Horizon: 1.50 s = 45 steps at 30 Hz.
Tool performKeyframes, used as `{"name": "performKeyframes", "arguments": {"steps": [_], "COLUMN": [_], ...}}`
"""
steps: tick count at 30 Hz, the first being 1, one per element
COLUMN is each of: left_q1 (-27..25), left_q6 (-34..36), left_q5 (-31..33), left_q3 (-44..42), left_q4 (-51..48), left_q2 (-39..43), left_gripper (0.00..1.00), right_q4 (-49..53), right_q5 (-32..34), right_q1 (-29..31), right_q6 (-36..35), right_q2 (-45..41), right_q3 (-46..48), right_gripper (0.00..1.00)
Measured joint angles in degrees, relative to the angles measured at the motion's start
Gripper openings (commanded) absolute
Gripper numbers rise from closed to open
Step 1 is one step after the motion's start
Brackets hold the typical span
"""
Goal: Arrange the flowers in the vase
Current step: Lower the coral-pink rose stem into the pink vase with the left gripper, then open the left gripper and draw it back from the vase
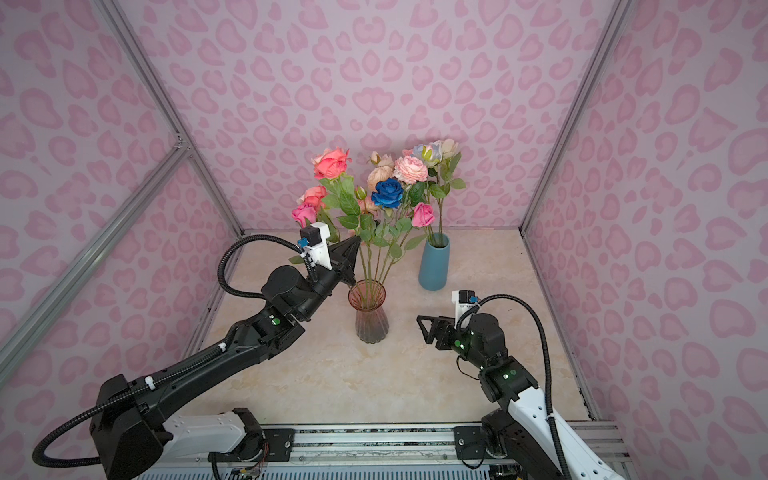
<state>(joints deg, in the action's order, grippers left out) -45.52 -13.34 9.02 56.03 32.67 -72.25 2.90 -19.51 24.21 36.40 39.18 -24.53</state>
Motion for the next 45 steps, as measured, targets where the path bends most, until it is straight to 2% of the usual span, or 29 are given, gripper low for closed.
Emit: {"name": "performKeyframes", "arguments": {"steps": [5, 9, 18, 21, 22, 24, 28, 32, 35, 40, 45], "left_q1": [-3.54, -4.42, -5.75, -5.92, -5.99, -6.16, -6.25, -6.29, -6.29, -6.29, -6.29], "left_q6": [1.46, 2.03, 3.08, 3.50, 3.78, 4.09, 4.17, 4.35, 4.81, 5.90, 5.75], "left_q5": [2.47, 5.55, 7.91, 8.13, 8.13, 8.13, 8.09, 6.73, 4.57, -0.15, -1.97], "left_q3": [-2.91, -4.22, -5.79, -5.79, -5.79, -5.79, -5.92, -5.90, -4.22, 2.64, 1.29], "left_q4": [-0.15, -1.38, -3.37, -4.28, -4.55, -5.25, -6.23, -8.61, -11.30, -20.76, -28.28], "left_q2": [1.53, 2.67, 6.38, 7.93, 8.57, 9.90, 11.50, 12.59, 10.88, 7.58, 7.26], "left_gripper": [0.16, 0.22, 0.28, 0.35, 0.43, 0.52, 0.56, 0.59, 0.67, 0.69, 0.70], "right_q4": [-0.04, -0.09, -0.28, -0.33, -0.31, -0.42, -0.39, -1.68, -2.23, -2.67, -2.64], "right_q5": [-0.02, -0.04, -0.28, -0.48, -0.46, -0.46, -0.48, -0.81, -1.42, -1.73, -1.70], "right_q1": [0.00, 0.00, 0.00, 0.00, 0.00, 0.00, 0.00, 0.00, 0.07, 0.33, 0.50], "right_q6": [0.04, 0.07, 0.46, 0.46, 0.46, 0.46, 0.46, 0.50, 0.70, 1.01, 1.03], "right_q2": [-0.09, 0.28, 1.36, 1.81, 1.88, 1.97, 2.38, 4.76, 6.16, 6.67, 6.16], "right_q3": [0.48, 0.57, 0.55, 0.48, 0.42, 0.28, -0.07, -0.85, -1.79, -2.67, -2.67], "right_gripper": [0.83, 0.83, 0.83, 0.83, 0.83, 0.83, 0.83, 0.82, 0.82, 0.82, 0.82]}}
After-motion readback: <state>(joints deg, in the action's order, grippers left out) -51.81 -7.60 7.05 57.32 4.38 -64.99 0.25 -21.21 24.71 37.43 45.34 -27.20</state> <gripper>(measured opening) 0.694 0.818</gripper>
